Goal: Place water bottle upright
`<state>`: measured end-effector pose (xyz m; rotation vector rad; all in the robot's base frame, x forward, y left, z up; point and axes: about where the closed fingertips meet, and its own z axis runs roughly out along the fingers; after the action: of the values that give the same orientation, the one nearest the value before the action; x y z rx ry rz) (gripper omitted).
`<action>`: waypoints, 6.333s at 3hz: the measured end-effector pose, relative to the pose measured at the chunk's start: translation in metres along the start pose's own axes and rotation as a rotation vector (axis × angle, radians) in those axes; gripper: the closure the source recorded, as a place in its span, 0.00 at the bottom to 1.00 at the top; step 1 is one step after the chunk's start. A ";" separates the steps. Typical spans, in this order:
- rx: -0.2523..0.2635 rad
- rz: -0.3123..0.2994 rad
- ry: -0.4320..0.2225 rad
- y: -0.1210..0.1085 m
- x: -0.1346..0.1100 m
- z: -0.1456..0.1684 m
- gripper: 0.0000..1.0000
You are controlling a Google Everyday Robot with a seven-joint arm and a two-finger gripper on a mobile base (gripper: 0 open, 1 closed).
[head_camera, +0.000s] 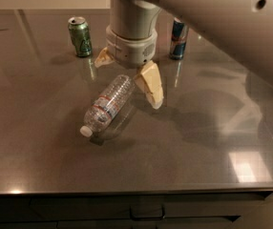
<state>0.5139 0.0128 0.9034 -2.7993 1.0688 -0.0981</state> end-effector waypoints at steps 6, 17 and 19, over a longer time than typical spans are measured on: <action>-0.103 -0.167 -0.073 -0.006 -0.047 0.061 0.00; 0.213 0.544 -0.926 -0.012 -0.017 -0.106 1.00; 0.231 0.583 -1.122 -0.008 -0.009 -0.091 1.00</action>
Offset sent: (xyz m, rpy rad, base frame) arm -0.0225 0.0330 -0.0397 -0.0175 0.1155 0.1309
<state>0.5026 0.0150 0.9942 -1.7031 1.2847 1.1445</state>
